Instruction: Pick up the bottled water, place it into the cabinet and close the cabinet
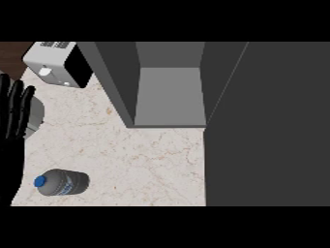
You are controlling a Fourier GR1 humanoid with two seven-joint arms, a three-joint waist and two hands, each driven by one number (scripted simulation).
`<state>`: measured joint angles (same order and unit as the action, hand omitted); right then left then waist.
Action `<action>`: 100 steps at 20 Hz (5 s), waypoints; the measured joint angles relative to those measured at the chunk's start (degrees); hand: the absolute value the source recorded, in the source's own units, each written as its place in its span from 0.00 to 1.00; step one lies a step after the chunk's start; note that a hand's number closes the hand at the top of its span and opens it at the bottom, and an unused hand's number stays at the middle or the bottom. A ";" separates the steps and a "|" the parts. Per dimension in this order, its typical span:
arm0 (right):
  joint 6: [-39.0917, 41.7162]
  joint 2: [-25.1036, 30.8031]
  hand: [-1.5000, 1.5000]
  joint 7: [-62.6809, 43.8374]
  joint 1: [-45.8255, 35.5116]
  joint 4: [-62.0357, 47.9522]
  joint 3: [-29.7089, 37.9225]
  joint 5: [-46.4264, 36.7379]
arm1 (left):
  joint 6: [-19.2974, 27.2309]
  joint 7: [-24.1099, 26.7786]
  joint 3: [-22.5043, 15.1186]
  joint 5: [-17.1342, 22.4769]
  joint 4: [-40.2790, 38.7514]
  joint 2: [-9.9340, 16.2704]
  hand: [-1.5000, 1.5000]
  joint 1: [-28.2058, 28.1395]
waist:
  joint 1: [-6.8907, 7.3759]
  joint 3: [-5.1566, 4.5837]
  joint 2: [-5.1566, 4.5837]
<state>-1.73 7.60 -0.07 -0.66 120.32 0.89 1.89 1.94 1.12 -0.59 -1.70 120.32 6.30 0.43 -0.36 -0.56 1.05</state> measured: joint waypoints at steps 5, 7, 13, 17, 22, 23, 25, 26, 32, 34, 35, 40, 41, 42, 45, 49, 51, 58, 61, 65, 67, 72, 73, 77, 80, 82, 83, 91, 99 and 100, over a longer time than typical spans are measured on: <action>0.22 -0.78 0.00 -0.26 5.04 3.91 -1.61 -0.98 | -8.77 2.31 -1.69 8.80 6.33 2.05 0.00 -7.49 | 0.59 0.33 -0.43; 1.40 -1.17 0.00 -1.00 7.44 4.28 -2.84 0.56 | -13.04 1.49 -3.93 13.84 7.77 2.92 0.00 -11.16 | 0.75 0.39 -0.42; 5.38 -0.37 0.00 -8.32 13.12 11.10 -5.26 9.20 | -21.51 -4.04 -7.62 26.82 13.89 7.03 0.00 -25.07 | 1.40 0.46 -0.26; 6.77 1.12 0.00 -11.88 17.00 16.44 -3.95 13.32 | -26.17 -3.01 -6.25 28.47 14.70 9.72 0.00 -34.09 | 1.38 0.49 -0.32; 8.93 2.19 0.00 -11.80 20.11 17.01 -2.27 13.77 | -31.13 0.23 -3.44 29.77 15.02 11.95 0.00 -42.46 | 1.29 0.56 -0.35; 9.23 2.24 0.00 -11.79 20.48 17.07 -1.93 13.88 | -31.89 0.97 -3.26 29.93 15.06 12.07 0.00 -43.86 | 1.29 0.57 -0.35; 9.57 2.50 0.00 -12.14 20.65 17.23 -1.08 14.12 | -33.37 2.42 -2.46 30.28 15.08 12.52 0.00 -46.64 | 1.31 0.58 -0.36; 9.74 2.35 0.00 -12.04 21.03 17.35 -1.12 14.22 | -34.12 3.23 -1.99 30.46 15.07 12.79 0.00 -47.71 | 1.22 0.58 -0.32; 11.78 2.47 0.00 -10.88 22.96 17.33 0.70 14.88 | -38.60 8.26 0.59 31.43 15.09 14.22 0.00 -54.98 | 1.18 0.64 -0.28; 11.89 2.39 0.00 -11.10 22.82 17.36 0.94 15.10 | -39.72 9.88 1.67 31.71 15.00 14.49 0.00 -56.78 | 1.14 0.63 -0.36; 12.02 2.26 0.00 -11.12 23.15 17.42 0.79 15.18 | -40.32 10.68 2.39 31.87 14.96 14.76 0.00 -57.95 | 1.07 0.63 -0.36; 13.27 2.05 0.00 -10.48 23.96 17.39 1.40 15.76 | -42.41 14.15 5.63 32.75 14.72 15.91 0.00 -62.40 | 0.61 0.66 -0.48; 13.36 2.21 0.00 -10.58 23.91 17.40 2.00 15.92 | -42.68 14.80 6.03 32.89 14.65 15.88 0.00 -63.13 | 0.55 0.66 -0.51; 13.51 2.27 0.00 -10.74 23.87 17.44 2.08 16.07 | -42.85 15.51 6.56 33.05 14.54 15.84 0.00 -63.59 | 0.45 0.65 -0.53; 14.41 2.14 0.00 -10.41 24.75 17.48 2.14 16.48 | -42.34 17.35 8.83 33.53 14.23 15.53 0.00 -64.41 | -0.02 0.65 -0.59; 15.42 2.25 0.00 -10.05 25.95 17.53 2.91 17.09 | -41.42 19.10 11.59 34.99 13.17 15.20 0.00 -64.90 | -0.50 0.61 -0.66; 15.92 2.45 0.00 -10.04 26.08 17.49 3.33 17.40 | -41.33 19.14 12.99 36.60 12.36 15.93 0.00 -64.44 | -0.66 0.60 -0.75; 17.69 2.32 0.00 -8.79 27.74 17.45 4.63 18.55 | -37.73 15.82 16.34 41.83 9.81 18.45 0.00 -59.24 | -1.36 0.56 -0.91; 18.24 2.49 0.00 -8.50 28.18 17.46 5.17 19.06 | -35.57 13.97 15.83 41.60 6.98 18.81 0.00 -54.66 | -1.71 0.52 -0.95; 19.94 2.89 0.00 -7.52 29.63 17.25 5.93 19.80 | -33.66 12.21 15.12 39.51 2.08 19.35 0.00 -47.52 | -2.06 0.50 -0.95; 20.74 2.77 0.00 -6.59 30.72 17.14 6.47 20.13 | -33.19 12.29 14.41 37.03 -0.47 18.84 0.00 -44.16 | -1.99 0.49 -0.90; 23.21 2.79 0.00 -4.21 33.19 16.72 7.80 21.05 | -32.13 12.34 12.13 31.45 -7.78 17.67 0.00 -35.12 | -1.91 0.48 -0.91; 23.43 2.80 0.00 -4.13 33.49 16.72 7.73 21.25 | -31.77 12.24 11.71 30.67 -9.08 17.42 0.00 -33.33 | -1.88 0.47 -0.92; 24.48 3.27 0.00 -3.19 34.57 16.57 9.04 22.13 | -31.27 13.06 10.28 27.00 -15.28 15.92 0.00 -28.42 | -1.61 0.46 -0.92; 25.15 3.12 0.00 -2.19 35.27 16.40 9.49 22.72 | -30.08 14.23 9.64 23.61 -20.56 14.65 0.00 -24.32 | -1.56 0.45 -0.93; 25.02 2.53 0.00 -1.99 35.59 16.36 8.78 23.03 | -29.02 14.93 9.02 21.33 -23.81 13.59 0.00 -21.85 | -1.47 0.44 -0.95; 25.28 2.66 0.00 -1.70 35.91 16.35 9.20 23.23 | -28.63 15.28 8.72 20.24 -25.38 13.15 0.00 -20.92 | -1.42 0.44 -0.95; 26.87 3.37 0.00 -0.12 38.17 16.27 10.34 24.87 | -28.66 18.46 8.35 15.31 -39.74 12.47 0.00 -12.50 | -1.49 0.42 -0.96; 28.73 4.44 0.00 1.88 40.46 15.95 11.16 26.62 | -27.41 26.24 8.03 9.49 -53.93 10.84 0.00 -6.81 | -1.40 0.38 -1.02; 29.00 4.72 0.00 2.13 40.84 15.96 11.40 26.85 | -27.15 27.36 7.98 8.95 -55.43 10.40 0.00 -6.55 | -1.37 0.38 -1.01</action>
<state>27.28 12.31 2.06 40.18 136.28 12.29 28.74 -25.20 28.48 7.39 7.25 64.89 16.71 -6.12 -1.73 -0.18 0.04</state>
